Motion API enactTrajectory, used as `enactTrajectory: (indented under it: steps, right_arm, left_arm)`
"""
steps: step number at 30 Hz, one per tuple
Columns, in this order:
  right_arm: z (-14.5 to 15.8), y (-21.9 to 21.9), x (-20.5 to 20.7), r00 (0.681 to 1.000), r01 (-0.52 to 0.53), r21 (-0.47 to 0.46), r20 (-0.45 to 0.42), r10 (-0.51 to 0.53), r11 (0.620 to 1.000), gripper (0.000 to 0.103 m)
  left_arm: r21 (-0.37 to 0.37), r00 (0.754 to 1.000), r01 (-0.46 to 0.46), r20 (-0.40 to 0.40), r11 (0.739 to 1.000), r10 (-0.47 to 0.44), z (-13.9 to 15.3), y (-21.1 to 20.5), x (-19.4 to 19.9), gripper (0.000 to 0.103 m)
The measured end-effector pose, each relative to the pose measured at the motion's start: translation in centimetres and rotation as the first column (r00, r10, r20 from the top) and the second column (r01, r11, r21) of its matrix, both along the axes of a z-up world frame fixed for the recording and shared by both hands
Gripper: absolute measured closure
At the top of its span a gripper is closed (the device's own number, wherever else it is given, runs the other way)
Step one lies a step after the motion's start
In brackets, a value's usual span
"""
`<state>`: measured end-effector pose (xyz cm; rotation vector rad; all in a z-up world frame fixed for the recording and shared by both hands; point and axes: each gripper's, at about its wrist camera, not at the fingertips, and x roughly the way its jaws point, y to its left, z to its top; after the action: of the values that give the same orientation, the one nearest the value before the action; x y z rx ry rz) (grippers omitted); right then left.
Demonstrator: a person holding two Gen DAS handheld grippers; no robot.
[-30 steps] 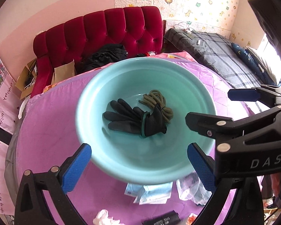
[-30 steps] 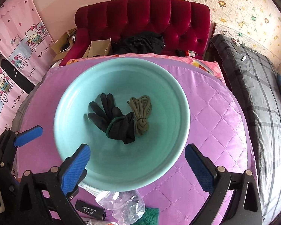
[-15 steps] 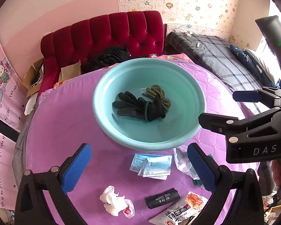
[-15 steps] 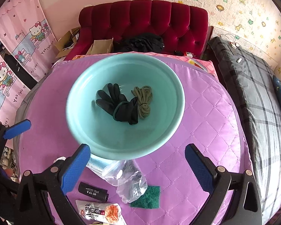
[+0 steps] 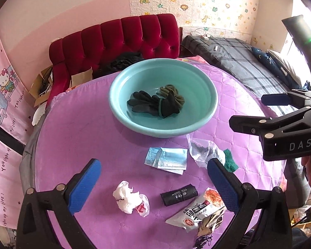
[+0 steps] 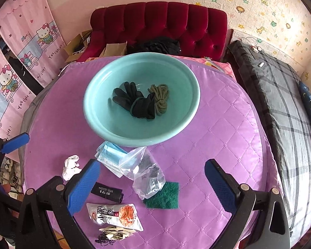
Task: Organize soft objects
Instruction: 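Withdraw both grippers from the basin back over the table, then grasp the beige snack packet with the right gripper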
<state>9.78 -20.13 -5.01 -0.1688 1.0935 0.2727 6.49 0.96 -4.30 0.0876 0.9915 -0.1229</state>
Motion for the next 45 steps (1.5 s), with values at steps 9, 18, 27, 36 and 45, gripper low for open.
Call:
enactTrajectory:
  steps: [9, 18, 27, 36, 45]
  right_arm:
    - [-0.3, -0.7, -3.7, 0.999, -0.022, 0.005, 0.032, 0.021, 1.000, 0.000]
    - [-1.7, -1.7, -6.3, 0.999, -0.036, 0.041, 0.040, 0.034, 0.999, 0.000]
    - [-3.5, -2.1, -7.7, 0.999, -0.047, 0.033, 0.021, 0.047, 0.998, 0.000]
    - [-5.4, -2.9, -8.3, 0.999, -0.041, 0.022, -0.032, 0.041, 0.999, 0.000]
    - [-6.6, -2.3, -9.4, 0.994, -0.066, 0.015, -0.082, 0.067, 0.998, 0.000]
  left_arm:
    - [-0.015, 1.000, -0.031, 0.000, 0.999, 0.031, -1.0, 0.6, -3.6, 0.000]
    - [-0.029, 0.998, -0.065, -0.005, 0.997, 0.065, -2.3, 1.2, -7.3, 0.000]
    - [-0.058, 0.995, -0.093, -0.031, 0.994, 0.092, -4.1, 1.6, -9.4, 0.000]
    - [-0.090, 0.991, -0.116, -0.072, 0.989, 0.109, -5.9, 1.9, -10.1, 0.000]
    - [-0.077, 0.991, -0.124, -0.058, 0.989, 0.119, -5.6, 2.2, -10.4, 0.000]
